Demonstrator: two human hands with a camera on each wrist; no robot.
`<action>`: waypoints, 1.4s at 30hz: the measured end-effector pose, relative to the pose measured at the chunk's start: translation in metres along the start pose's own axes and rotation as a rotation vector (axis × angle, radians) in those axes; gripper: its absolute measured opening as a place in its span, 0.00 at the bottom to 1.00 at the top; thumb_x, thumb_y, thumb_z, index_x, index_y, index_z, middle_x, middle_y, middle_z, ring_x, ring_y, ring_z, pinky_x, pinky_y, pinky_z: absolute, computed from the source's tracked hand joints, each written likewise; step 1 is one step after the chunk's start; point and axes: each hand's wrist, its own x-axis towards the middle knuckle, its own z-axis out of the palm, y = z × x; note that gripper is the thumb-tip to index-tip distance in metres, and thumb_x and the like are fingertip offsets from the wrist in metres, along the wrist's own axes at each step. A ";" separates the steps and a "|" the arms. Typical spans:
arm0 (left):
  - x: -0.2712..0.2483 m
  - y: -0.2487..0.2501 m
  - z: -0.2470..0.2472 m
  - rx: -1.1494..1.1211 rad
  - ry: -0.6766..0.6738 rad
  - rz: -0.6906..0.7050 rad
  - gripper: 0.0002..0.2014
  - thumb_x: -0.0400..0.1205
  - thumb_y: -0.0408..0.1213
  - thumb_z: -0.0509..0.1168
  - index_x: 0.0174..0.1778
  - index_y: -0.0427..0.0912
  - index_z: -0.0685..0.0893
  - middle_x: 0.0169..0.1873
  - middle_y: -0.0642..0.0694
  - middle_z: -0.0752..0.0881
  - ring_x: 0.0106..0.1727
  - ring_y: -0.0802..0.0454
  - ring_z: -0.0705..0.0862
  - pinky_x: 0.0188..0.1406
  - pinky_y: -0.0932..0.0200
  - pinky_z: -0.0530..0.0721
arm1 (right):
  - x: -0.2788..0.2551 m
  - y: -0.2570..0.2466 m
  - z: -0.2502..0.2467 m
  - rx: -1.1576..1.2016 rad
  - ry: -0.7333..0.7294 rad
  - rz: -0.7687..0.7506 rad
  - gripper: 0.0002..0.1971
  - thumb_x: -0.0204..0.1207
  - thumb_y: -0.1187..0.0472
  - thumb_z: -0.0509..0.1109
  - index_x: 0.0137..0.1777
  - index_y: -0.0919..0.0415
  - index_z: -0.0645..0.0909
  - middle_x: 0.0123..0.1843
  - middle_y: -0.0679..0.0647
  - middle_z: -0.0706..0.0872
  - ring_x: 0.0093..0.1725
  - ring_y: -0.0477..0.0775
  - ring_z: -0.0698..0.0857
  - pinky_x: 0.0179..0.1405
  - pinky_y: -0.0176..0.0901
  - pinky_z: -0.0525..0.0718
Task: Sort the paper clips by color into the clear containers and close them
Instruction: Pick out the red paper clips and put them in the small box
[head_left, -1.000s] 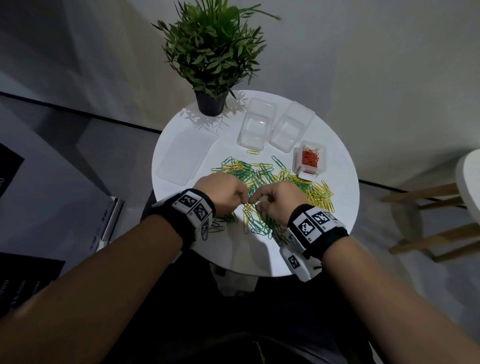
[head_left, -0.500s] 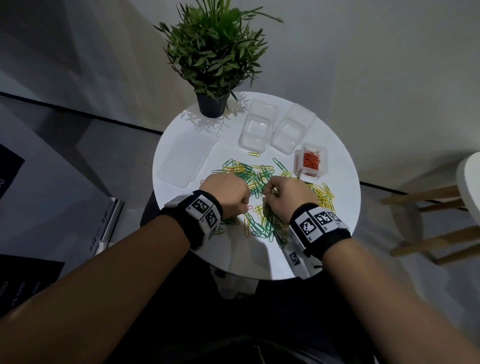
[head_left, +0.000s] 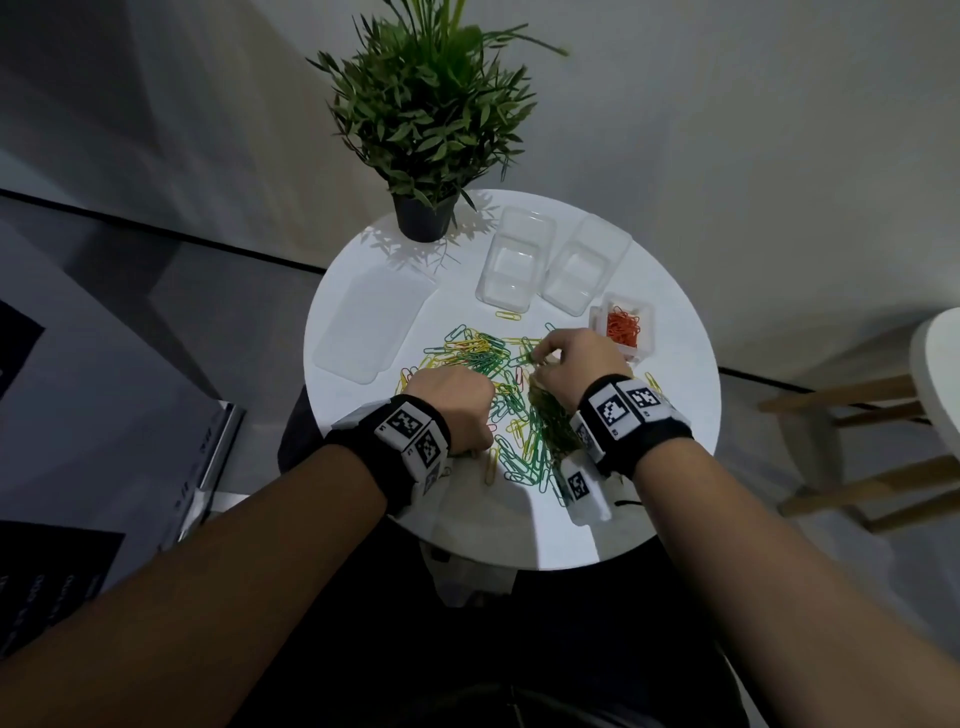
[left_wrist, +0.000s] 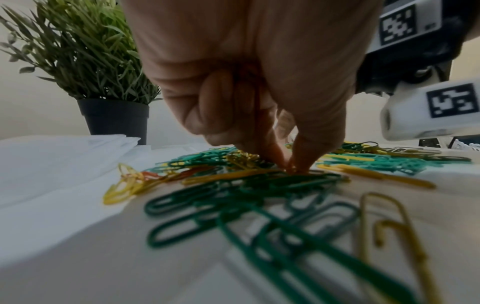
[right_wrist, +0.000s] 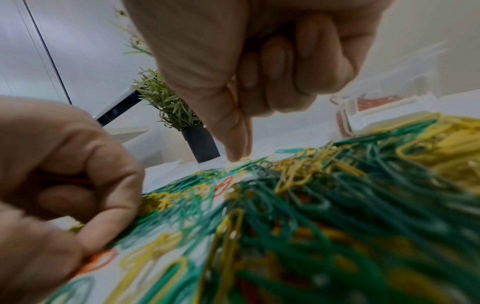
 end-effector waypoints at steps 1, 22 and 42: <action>0.000 0.000 0.000 0.002 0.003 0.000 0.08 0.74 0.40 0.64 0.46 0.42 0.85 0.44 0.46 0.86 0.49 0.44 0.82 0.42 0.56 0.78 | 0.003 -0.002 -0.002 -0.027 0.005 0.007 0.05 0.71 0.61 0.70 0.41 0.49 0.84 0.43 0.50 0.87 0.44 0.55 0.84 0.39 0.42 0.82; -0.020 -0.057 0.000 -0.841 0.215 -0.115 0.07 0.80 0.34 0.62 0.36 0.42 0.76 0.34 0.44 0.83 0.38 0.47 0.80 0.37 0.57 0.74 | 0.001 -0.013 0.010 -0.183 -0.077 -0.033 0.05 0.73 0.56 0.73 0.43 0.56 0.87 0.43 0.54 0.88 0.46 0.57 0.85 0.42 0.45 0.84; -0.011 -0.059 -0.011 -0.731 0.126 -0.210 0.15 0.85 0.37 0.50 0.40 0.33 0.76 0.38 0.40 0.78 0.39 0.44 0.75 0.44 0.53 0.71 | 0.009 -0.009 0.005 -0.130 -0.134 -0.050 0.07 0.76 0.61 0.64 0.41 0.60 0.83 0.42 0.54 0.87 0.45 0.56 0.85 0.47 0.43 0.83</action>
